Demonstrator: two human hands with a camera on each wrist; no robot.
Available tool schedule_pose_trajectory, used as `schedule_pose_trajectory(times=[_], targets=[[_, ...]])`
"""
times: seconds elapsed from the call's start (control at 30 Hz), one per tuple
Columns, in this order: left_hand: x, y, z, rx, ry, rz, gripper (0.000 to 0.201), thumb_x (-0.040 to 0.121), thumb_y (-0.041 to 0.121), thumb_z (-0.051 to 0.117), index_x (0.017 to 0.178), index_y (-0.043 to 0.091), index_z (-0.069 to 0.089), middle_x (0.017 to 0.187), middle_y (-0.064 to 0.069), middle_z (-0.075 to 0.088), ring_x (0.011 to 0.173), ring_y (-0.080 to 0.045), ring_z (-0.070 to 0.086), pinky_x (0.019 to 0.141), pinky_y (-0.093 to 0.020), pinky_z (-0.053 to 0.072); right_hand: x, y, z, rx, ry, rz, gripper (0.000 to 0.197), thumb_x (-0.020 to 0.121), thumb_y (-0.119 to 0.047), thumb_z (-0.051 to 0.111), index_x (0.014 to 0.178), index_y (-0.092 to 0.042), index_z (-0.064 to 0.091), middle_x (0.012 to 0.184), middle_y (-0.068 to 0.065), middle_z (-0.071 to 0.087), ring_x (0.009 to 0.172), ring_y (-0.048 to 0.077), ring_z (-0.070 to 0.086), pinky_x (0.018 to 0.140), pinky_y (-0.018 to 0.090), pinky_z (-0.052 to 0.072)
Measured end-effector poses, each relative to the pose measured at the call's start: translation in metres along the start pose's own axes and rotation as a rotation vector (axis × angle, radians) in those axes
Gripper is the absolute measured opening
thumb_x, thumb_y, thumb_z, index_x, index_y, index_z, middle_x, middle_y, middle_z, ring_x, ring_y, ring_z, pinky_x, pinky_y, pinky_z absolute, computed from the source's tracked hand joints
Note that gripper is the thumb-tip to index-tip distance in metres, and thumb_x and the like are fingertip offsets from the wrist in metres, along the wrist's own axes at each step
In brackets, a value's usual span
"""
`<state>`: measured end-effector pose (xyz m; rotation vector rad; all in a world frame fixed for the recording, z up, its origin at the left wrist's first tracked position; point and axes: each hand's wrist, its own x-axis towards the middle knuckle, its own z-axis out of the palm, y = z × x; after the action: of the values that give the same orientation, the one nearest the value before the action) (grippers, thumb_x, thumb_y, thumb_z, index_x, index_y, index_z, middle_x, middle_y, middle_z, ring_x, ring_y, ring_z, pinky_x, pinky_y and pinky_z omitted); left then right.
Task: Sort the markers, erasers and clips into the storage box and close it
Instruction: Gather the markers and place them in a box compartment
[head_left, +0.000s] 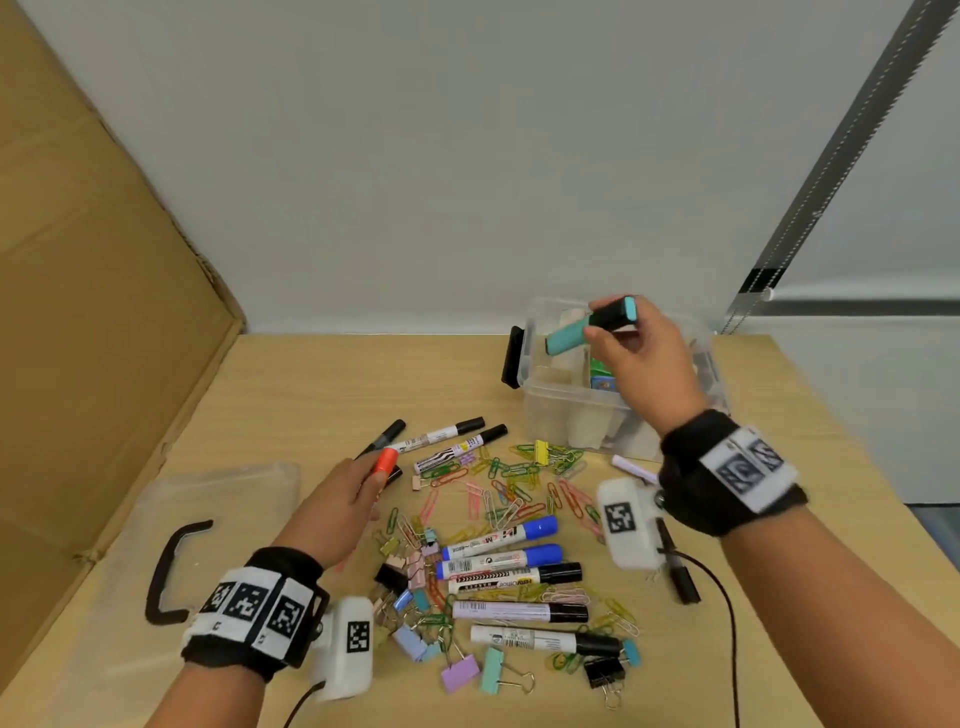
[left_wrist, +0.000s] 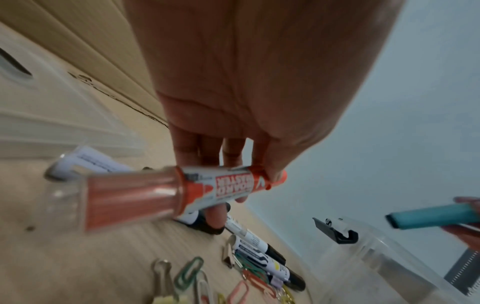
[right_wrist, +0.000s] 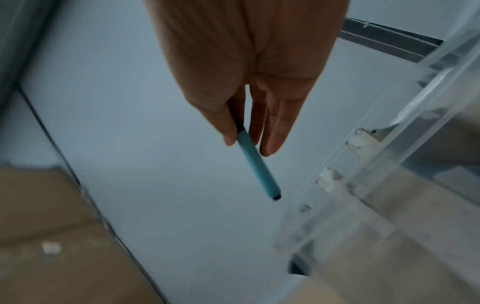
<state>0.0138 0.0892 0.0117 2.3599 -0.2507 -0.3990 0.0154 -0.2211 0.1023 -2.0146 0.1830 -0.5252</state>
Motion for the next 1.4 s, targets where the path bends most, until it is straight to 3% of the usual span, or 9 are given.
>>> schedule_pose_trajectory(times=[0.2, 0.47, 0.6, 0.73, 0.83, 0.93, 1.13, 1.27, 1.4], targets=[[-0.003, -0.001, 0.008, 0.003, 0.065, 0.039, 0.046, 0.100, 0.038, 0.024, 0.146, 0.030, 0.026, 0.110, 0.001, 0.046, 0.092, -0.015, 0.058, 0.075, -0.024, 0.043, 0.042, 0.018, 0.052, -0.433, -0.134, 0.183, 0.048, 0.097, -0.012, 0.047, 0.141, -0.015, 0.027, 0.115, 0.017, 0.061, 0.102, 0.031, 0.062, 0.082, 0.037, 0.052], [-0.005, 0.005, 0.027, -0.017, 0.137, 0.085, 0.046, 0.100, 0.041, 0.026, 0.145, 0.035, 0.025, 0.139, -0.002, 0.044, 0.107, -0.026, 0.059, 0.086, -0.029, 0.046, 0.080, 0.011, 0.059, -0.734, -0.442, 0.342, 0.043, 0.098, -0.008, 0.038, 0.141, -0.001, 0.035, 0.145, 0.019, 0.040, 0.133, 0.032, 0.041, 0.107, 0.036, 0.036], [-0.004, 0.010, 0.035, -0.051, 0.186, 0.089, 0.042, 0.099, 0.042, 0.032, 0.140, 0.036, 0.034, 0.132, 0.007, 0.054, 0.101, -0.016, 0.062, 0.083, -0.027, 0.050, 0.053, 0.025, 0.023, -0.456, -0.199, 0.164, 0.043, 0.097, -0.007, 0.036, 0.140, -0.009, 0.043, 0.144, 0.013, 0.045, 0.130, 0.028, 0.045, 0.107, 0.035, 0.035], [0.001, 0.025, 0.044, -0.056, 0.235, 0.092, 0.035, 0.098, 0.041, 0.035, 0.132, 0.039, 0.041, 0.114, 0.006, 0.063, 0.085, -0.006, 0.060, 0.069, -0.021, 0.047, 0.004, 0.068, -0.027, -0.674, 0.031, -0.022, 0.038, 0.096, -0.015, 0.042, 0.133, -0.007, 0.049, 0.141, 0.012, 0.046, 0.129, 0.027, 0.043, 0.110, 0.039, 0.034], [0.009, 0.067, 0.046, -0.083, 0.253, 0.155, 0.038, 0.099, 0.038, 0.035, 0.136, 0.036, 0.040, 0.116, 0.010, 0.054, 0.097, -0.001, 0.054, 0.076, -0.011, 0.041, -0.022, 0.103, -0.051, -0.845, 0.057, -0.006, 0.052, 0.097, -0.033, 0.038, 0.140, -0.004, 0.040, 0.149, 0.015, 0.037, 0.135, 0.030, 0.036, 0.112, 0.044, 0.032], [0.031, 0.122, 0.047, -0.027, 0.272, 0.256, 0.044, 0.101, 0.032, 0.030, 0.145, 0.032, 0.028, 0.112, 0.005, 0.045, 0.077, 0.000, 0.050, 0.062, -0.004, 0.042, -0.032, 0.124, -0.054, -0.758, 0.035, -0.020, 0.063, 0.097, -0.044, 0.024, 0.148, -0.007, 0.026, 0.157, 0.009, 0.023, 0.142, 0.026, 0.026, 0.115, 0.043, 0.030], [0.106, 0.199, 0.069, 0.308, 0.249, 0.282, 0.055, 0.095, 0.014, 0.040, 0.147, 0.016, 0.022, 0.125, -0.010, 0.045, 0.106, -0.024, 0.051, 0.093, -0.037, 0.048, -0.035, 0.133, -0.048, -0.674, 0.073, -0.036, 0.060, 0.097, -0.043, 0.023, 0.149, -0.013, 0.023, 0.160, 0.000, 0.014, 0.146, 0.019, 0.015, 0.112, 0.040, 0.035], [0.143, 0.217, 0.093, 0.508, 0.132, 0.155, 0.045, 0.095, 0.007, 0.038, 0.139, 0.002, 0.031, 0.133, -0.018, 0.047, 0.121, -0.032, 0.046, 0.101, -0.040, 0.041, -0.036, 0.132, -0.047, -0.681, 0.080, -0.024, 0.062, 0.097, -0.045, 0.021, 0.148, -0.012, 0.029, 0.159, 0.002, 0.016, 0.146, 0.021, 0.016, 0.108, 0.042, 0.040], [0.156, 0.211, 0.099, 0.479, 0.002, 0.099, 0.034, 0.096, 0.008, 0.038, 0.128, -0.001, 0.042, 0.128, -0.018, 0.053, 0.117, -0.032, 0.053, 0.098, -0.037, 0.041, -0.036, 0.134, -0.048, -0.711, 0.075, -0.028, 0.063, 0.097, -0.047, 0.017, 0.146, -0.010, 0.032, 0.159, 0.004, 0.016, 0.146, 0.022, 0.016, 0.109, 0.041, 0.039]])
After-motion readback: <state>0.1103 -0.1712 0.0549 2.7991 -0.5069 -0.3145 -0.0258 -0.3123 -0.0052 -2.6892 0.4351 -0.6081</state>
